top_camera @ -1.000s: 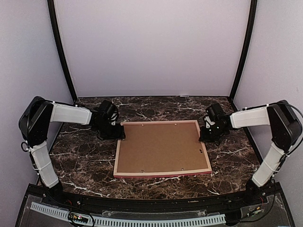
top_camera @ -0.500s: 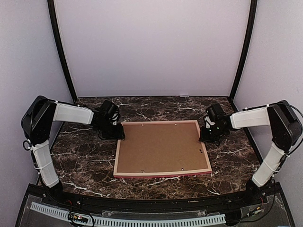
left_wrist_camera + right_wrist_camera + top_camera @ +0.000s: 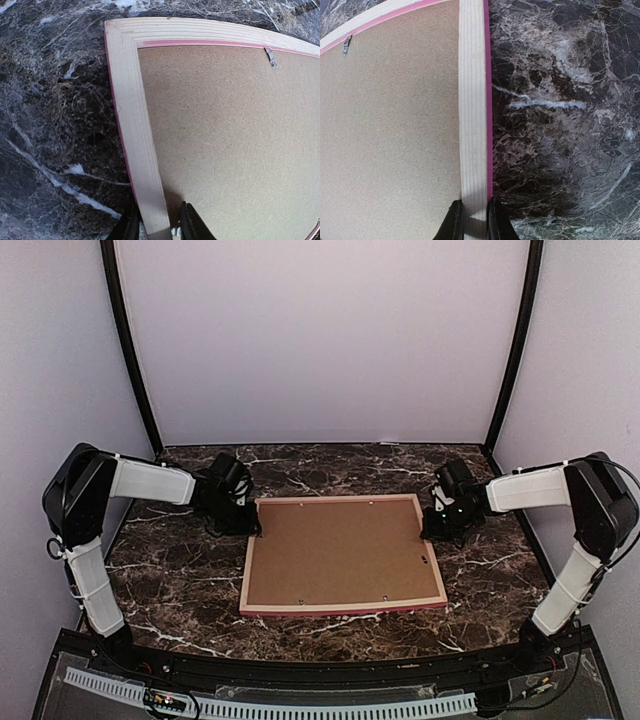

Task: Put the photo into the frame
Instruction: Press the fastener onto the backboard.

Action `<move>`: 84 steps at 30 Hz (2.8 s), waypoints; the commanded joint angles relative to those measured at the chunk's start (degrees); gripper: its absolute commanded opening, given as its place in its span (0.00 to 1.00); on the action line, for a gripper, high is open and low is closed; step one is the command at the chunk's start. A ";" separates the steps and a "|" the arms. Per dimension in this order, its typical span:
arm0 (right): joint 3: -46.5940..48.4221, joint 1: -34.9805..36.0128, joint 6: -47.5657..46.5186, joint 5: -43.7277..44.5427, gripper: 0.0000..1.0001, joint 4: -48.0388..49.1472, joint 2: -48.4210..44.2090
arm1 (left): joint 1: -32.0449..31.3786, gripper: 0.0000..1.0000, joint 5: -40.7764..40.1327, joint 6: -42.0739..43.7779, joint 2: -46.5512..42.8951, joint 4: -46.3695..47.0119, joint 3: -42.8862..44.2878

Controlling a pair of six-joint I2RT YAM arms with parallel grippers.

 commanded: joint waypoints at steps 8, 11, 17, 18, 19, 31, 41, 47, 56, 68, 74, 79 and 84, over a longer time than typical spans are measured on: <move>0.55 0.57 1.67 -2.04 0.12 -0.58 2.00 | -0.25 0.27 5.02 3.25 -1.80 -7.60 -2.89; 0.63 0.57 1.75 -2.05 0.13 -0.44 1.96 | -0.21 0.32 5.12 3.08 -2.41 -7.11 -2.94; 1.54 0.57 1.20 -1.02 0.16 -1.66 1.32 | 0.09 0.44 4.69 1.93 -3.44 -5.91 -2.38; 1.60 0.59 1.15 -1.00 0.17 -1.74 1.22 | 0.12 0.44 4.47 1.81 -3.96 -5.68 -2.44; 1.60 0.58 1.16 -0.99 0.17 -1.85 1.16 | 0.14 0.45 3.99 1.55 -4.33 -5.54 -2.64; 0.40 0.57 1.33 -2.04 0.18 -0.76 1.11 | 0.15 0.56 7.30 1.63 -6.32 -1.27 -3.92; 0.03 0.57 1.13 -2.52 0.18 -0.44 1.46 | -2.22 0.60 2.09 3.85 -1.79 -4.73 -0.90; 0.06 0.57 1.05 -2.99 0.19 -0.15 1.96 | -3.36 0.48 -1.84 4.21 -0.89 -6.31 0.15; 0.20 0.57 0.71 -3.18 0.19 0.00 2.57 | -3.37 0.32 -2.36 4.07 -0.74 -6.25 0.01; 0.28 0.57 0.54 -3.69 0.19 0.29 3.35 | -3.35 0.27 -2.04 4.07 -1.23 -6.44 -0.24; 0.54 0.57 0.61 -3.87 0.20 0.10 2.99 | -3.37 0.46 -0.16 3.53 -2.71 -6.20 -0.66; 0.64 0.56 0.70 -3.81 0.23 0.04 2.71 | -3.37 0.59 0.47 2.97 -5.34 -6.15 -1.89; 0.47 0.57 0.78 -3.98 0.24 0.03 2.54 | -3.37 0.57 0.08 2.15 -7.26 -6.61 -3.68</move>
